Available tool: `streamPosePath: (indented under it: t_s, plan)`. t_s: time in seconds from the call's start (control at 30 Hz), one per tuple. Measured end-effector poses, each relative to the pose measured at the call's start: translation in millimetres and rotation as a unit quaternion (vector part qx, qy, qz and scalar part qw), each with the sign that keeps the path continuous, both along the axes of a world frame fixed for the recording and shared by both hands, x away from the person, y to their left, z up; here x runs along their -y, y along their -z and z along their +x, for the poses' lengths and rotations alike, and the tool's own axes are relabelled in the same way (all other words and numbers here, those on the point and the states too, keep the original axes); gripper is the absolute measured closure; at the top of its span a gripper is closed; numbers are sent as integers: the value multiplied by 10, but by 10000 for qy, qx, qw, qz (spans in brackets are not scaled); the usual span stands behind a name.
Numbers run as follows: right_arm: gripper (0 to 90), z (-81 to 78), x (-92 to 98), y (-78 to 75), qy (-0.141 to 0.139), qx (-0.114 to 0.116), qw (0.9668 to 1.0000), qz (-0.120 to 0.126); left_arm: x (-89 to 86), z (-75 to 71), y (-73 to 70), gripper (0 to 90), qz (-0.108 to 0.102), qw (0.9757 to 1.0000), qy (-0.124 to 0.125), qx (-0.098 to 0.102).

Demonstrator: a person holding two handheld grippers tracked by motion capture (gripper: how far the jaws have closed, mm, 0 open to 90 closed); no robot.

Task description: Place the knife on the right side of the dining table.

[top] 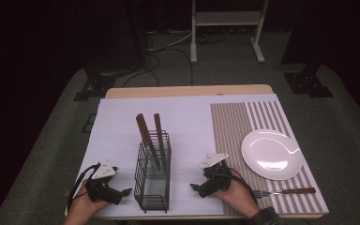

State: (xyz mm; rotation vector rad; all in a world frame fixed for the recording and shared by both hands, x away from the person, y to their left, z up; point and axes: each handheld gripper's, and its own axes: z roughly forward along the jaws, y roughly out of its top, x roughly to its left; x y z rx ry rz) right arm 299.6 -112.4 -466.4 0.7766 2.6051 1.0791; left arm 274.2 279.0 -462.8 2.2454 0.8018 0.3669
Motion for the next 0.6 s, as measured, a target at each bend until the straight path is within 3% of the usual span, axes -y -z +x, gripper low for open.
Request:
streamPosePath:
  t_s: [0.2, 0.43, 0.6]
  plan:
    - [24, 10, 4, -4, -11, -20, 10000, 17, 1, -2, 0, 0, -8, 10000, -12, -8]
    - [102, 66, -4, -67, -86, -160, 9998, 95, -1, 0, -1, 0, 4, 10000, 2, 8]
    - [120, 107, 1, -140, -19, -247, 9993, 274, 1, -2, 0, 0, -3, 10000, -7, 0]
